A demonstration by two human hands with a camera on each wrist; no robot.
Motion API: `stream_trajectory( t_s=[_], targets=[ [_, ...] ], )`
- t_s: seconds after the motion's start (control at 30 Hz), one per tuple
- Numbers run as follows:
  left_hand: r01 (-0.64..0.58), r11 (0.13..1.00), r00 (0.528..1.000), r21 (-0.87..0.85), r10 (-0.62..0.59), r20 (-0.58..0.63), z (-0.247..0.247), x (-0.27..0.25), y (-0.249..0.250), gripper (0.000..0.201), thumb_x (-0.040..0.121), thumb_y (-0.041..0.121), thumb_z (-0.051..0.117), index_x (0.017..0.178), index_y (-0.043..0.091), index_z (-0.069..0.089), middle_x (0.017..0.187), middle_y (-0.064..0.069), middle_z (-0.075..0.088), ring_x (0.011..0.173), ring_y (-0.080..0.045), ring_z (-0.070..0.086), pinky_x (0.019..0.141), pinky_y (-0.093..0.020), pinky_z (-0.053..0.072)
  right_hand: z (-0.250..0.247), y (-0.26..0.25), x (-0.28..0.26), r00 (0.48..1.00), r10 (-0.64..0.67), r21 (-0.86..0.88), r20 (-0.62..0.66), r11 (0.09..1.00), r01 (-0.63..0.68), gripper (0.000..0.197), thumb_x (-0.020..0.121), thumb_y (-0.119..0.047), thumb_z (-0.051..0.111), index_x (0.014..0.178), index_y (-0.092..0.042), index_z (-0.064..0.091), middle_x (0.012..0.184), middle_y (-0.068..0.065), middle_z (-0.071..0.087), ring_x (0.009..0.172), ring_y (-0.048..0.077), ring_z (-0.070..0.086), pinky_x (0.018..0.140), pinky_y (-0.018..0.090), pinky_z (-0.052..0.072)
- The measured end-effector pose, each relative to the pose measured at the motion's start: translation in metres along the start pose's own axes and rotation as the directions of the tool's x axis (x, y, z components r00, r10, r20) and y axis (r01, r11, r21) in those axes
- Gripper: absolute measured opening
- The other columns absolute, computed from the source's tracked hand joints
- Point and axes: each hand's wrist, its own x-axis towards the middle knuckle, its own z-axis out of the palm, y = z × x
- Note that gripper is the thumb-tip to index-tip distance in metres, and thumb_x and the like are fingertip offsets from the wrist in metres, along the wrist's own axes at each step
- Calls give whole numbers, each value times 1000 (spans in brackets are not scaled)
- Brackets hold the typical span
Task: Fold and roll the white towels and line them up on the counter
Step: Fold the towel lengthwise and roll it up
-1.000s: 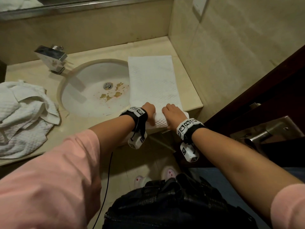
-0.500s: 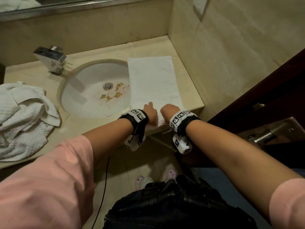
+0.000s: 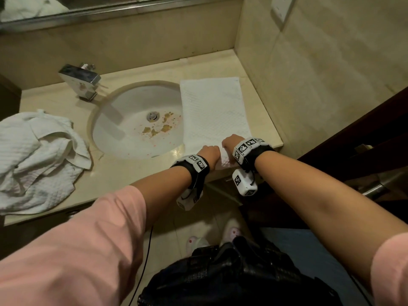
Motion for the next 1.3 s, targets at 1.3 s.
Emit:
stream_trajectory(
  t_s=[1.3],
  targets=[
    [46,983,993,175,-26,-115,8,24,-2,29,92,0,42,121,-2,45,122,-17,52,115,-32,48,96,-37,37,-4,-3,25,994,57,16,-92,998,-56,11,89,-8,61,96,-1,67,92,10,66,94,28,64,82,29,49]
  ],
)
